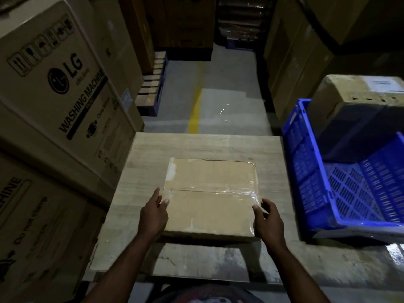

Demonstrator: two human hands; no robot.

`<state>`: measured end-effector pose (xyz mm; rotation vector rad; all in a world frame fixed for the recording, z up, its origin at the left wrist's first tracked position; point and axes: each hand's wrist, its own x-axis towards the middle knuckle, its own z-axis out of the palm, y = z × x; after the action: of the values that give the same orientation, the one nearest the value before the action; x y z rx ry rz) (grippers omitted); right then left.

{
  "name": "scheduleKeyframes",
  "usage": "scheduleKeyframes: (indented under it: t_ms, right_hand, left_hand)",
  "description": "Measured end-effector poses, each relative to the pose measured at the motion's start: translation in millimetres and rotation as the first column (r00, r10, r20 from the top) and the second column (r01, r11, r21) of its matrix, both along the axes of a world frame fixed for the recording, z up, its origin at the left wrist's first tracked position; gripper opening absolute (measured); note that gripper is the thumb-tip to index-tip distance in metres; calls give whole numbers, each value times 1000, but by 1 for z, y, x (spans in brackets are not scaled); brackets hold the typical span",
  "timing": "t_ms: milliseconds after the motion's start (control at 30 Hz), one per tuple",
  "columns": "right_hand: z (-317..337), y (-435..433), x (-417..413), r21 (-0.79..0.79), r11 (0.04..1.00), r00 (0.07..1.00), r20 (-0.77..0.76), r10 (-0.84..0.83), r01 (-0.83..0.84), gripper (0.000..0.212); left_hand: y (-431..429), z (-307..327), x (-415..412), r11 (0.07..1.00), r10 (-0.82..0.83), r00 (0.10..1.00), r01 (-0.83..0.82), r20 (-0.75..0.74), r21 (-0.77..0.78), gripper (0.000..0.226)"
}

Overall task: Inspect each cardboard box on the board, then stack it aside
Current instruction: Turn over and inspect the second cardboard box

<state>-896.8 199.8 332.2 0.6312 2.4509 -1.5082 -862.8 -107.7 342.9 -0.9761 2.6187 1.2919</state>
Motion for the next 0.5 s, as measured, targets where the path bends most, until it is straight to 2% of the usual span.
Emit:
scheduleKeyframes:
  t_ms: [67, 133, 300, 367, 433, 500]
  right_hand:
    - [-4, -5, 8, -3, 999, 993, 115, -35, 36, 54]
    - [-1, -9, 14, -19, 999, 985, 172, -31, 35, 53]
    - [5, -11, 9, -79, 993, 983, 173, -67, 82, 55]
    - [9, -9, 5, -118, 987, 981, 177, -84, 106, 57]
    - [19, -8, 2, -161, 976, 981, 154, -122, 146, 57]
    - [30, -8, -2, -200, 962, 980, 117, -163, 184, 56]
  left_hand:
    - [-1, -2, 4, 999, 47, 991, -48, 124, 7, 53]
    - [0, -1, 9, 1000, -8, 979, 7, 204, 6, 57]
    - [0, 17, 2, 999, -31, 976, 23, 216, 40, 57]
    - [-6, 23, -5, 992, 27, 974, -55, 226, 118, 72]
    - [-15, 28, -10, 951, 79, 980, -129, 183, 279, 97]
    - [-26, 30, -12, 931, 71, 991, -108, 115, 350, 116]
